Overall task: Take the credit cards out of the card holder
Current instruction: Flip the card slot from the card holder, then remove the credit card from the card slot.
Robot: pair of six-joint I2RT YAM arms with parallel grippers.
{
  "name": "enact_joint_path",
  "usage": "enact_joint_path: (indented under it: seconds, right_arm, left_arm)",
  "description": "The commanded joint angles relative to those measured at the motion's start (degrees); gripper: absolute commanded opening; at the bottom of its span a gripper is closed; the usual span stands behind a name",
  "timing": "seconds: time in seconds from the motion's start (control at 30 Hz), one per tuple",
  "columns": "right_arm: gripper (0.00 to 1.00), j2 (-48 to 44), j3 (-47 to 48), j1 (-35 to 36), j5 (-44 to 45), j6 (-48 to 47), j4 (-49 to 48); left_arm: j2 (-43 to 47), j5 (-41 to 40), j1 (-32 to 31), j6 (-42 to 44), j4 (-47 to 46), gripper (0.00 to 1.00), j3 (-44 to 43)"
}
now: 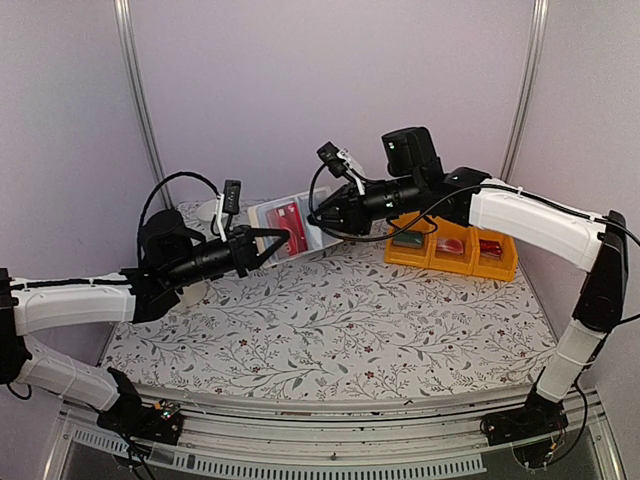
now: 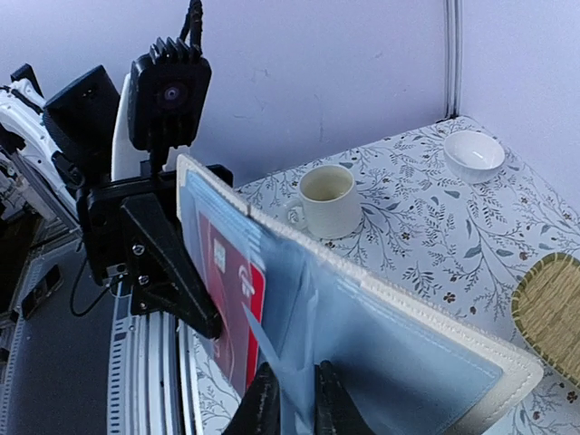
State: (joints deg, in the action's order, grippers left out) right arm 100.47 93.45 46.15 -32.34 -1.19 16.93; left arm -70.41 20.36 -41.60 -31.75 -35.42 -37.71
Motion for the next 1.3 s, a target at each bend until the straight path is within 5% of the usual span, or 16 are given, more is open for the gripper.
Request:
enact_joint_path:
  seconds: [0.0, 0.13, 0.27, 0.47, 0.7, 0.97, 1.27]
  right_arm:
    - [0.21, -5.80, -3.97, -4.50, -8.35, -3.95, -1.33]
    - [0.37, -7.52, -5.39, -7.73, 0.55, -1.05, 0.02]
    - [0.42, -9.46, -4.89, -8.68, 7.84, -0.39, 2.49]
    - [0.41, -11.23, -5.62, -6.51, 0.57, 4.50, -2.41]
    - [0.43, -4.30, -4.15, 0.95, -17.82, 5.88, -12.20]
    - [0.36, -0.29, -2.76, -0.86, -20.65, 7.57, -9.12]
    - [0.33, -1.79, -5.01, -3.06, -22.13, 8.47, -9.15]
  left_arm:
    - [0.67, 1.66, 0.01, -0.36, -4.78, 0.00, 0.09]
    - [0.43, -3.78, 0.03, 0.07, 1.16, 0.00, -1.58]
    - [-0.45, -14.61, 0.03, 1.94, 13.28, 0.00, -5.38]
    - [-1.45, -19.67, 0.03, 3.49, 19.24, 0.00, -7.60]
    - [-0.63, -12.34, -0.05, 2.63, 11.13, 0.00, -5.00]
    - [1.00, 5.26, 0.03, 0.63, -6.48, 0.00, 0.23]
    - [-0.53, 12.24, 0.12, -3.22, -15.05, 0.00, 1.22]
